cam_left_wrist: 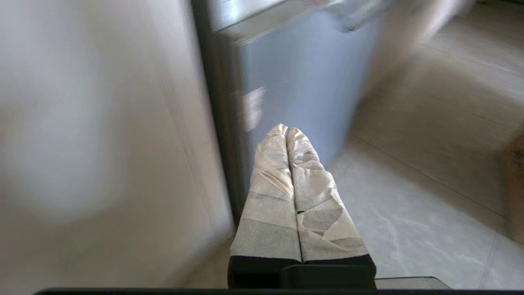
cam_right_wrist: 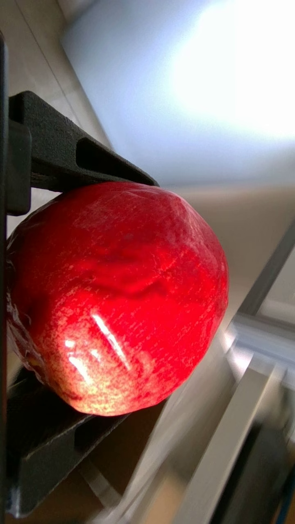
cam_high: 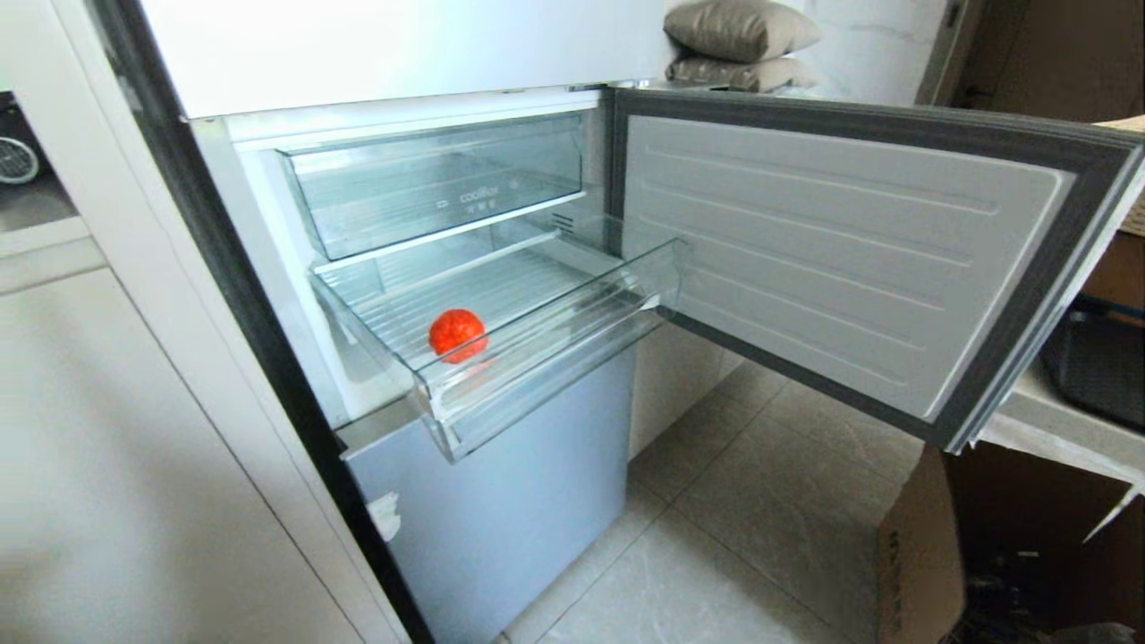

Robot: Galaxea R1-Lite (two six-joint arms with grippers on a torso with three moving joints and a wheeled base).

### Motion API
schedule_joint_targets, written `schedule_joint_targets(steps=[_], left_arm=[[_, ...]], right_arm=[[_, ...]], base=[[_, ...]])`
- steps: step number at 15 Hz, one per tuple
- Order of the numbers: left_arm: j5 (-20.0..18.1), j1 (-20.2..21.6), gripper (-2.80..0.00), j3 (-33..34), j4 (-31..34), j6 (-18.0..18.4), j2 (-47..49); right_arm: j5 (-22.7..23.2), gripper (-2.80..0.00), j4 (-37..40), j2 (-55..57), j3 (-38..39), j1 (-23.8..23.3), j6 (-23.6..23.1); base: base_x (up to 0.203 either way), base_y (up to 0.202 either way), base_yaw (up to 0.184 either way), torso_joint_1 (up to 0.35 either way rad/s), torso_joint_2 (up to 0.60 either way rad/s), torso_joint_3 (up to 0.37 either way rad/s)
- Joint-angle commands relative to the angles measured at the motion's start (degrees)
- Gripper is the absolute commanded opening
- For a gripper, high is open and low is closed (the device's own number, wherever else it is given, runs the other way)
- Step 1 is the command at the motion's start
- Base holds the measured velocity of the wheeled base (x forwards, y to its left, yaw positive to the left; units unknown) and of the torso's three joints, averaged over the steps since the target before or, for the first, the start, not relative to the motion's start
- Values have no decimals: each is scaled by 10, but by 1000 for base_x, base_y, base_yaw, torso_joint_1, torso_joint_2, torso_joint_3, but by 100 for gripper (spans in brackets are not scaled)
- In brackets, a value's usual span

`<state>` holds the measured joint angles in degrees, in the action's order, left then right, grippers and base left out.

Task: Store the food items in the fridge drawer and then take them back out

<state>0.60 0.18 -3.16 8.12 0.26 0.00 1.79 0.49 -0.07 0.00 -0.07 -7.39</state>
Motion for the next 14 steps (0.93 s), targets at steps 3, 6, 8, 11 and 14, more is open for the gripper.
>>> schedule_joint_targets(steps=[3, 6, 8, 11, 14], left_arm=[[0, 0, -280, 0, 0, 0, 1], [0, 0, -280, 0, 0, 0, 1], [0, 0, -280, 0, 0, 0, 1], [0, 0, -280, 0, 0, 0, 1], [0, 0, -280, 0, 0, 0, 1]], right_arm=[[-2, -280, 0, 0, 0, 0, 11], [-3, -280, 0, 0, 0, 0, 19], [-6, -280, 0, 0, 0, 0, 23], [-6, -280, 0, 0, 0, 0, 19], [-4, -280, -1, 0, 0, 0, 29]], base=[[-1, -10, 174, 1, 4, 5], [0, -10, 174, 2, 4, 4], [-1, -7, 174, 2, 5, 2], [1, -7, 176, 1, 0, 2], [3, -6, 167, 3, 5, 5]])
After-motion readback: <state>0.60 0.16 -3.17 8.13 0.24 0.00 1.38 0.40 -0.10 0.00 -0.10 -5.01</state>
